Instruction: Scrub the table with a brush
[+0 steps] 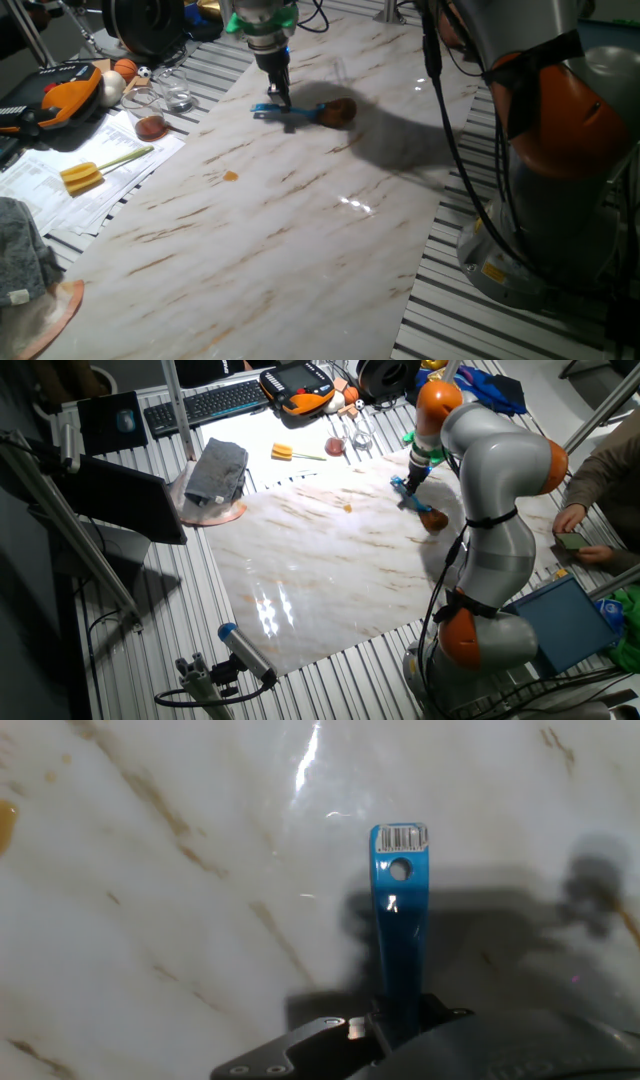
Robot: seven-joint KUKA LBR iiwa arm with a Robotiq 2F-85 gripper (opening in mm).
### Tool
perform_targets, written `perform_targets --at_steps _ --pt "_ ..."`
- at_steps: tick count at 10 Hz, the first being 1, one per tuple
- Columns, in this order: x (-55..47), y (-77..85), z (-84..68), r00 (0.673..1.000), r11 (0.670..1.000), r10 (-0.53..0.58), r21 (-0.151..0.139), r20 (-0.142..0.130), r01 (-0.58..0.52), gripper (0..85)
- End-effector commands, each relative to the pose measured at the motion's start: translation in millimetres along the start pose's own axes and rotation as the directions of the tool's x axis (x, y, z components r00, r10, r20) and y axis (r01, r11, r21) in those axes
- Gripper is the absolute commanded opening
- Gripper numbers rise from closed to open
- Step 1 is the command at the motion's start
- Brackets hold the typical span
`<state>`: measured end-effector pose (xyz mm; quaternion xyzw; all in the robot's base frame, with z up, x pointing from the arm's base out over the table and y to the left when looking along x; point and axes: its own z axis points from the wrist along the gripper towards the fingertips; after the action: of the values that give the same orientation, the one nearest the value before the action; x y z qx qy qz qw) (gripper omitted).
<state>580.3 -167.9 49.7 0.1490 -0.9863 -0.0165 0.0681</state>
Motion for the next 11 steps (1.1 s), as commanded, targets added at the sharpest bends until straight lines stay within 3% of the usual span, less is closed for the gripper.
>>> perform_targets --at_steps 1,2,4,6,8,11 --pt "0.2 1.5 -2.1 0.991 0.991 0.133 -0.015 -0.002 -0.133 0.0" --pt "-1.1 6.4 -5.4 0.985 0.985 0.174 -0.017 -0.016 -0.174 0.0" --pt "0.0 17.5 -9.6 0.969 0.969 0.246 0.004 -0.014 -0.246 0.0" --pt "1.4 27.5 -4.2 0.958 0.958 0.285 0.002 0.025 -0.285 0.0" --pt "-1.6 33.7 0.7 0.949 0.950 0.310 0.018 0.056 -0.311 0.0" --pt "-5.2 32.5 3.3 0.947 0.947 0.315 0.036 0.060 -0.318 0.0"
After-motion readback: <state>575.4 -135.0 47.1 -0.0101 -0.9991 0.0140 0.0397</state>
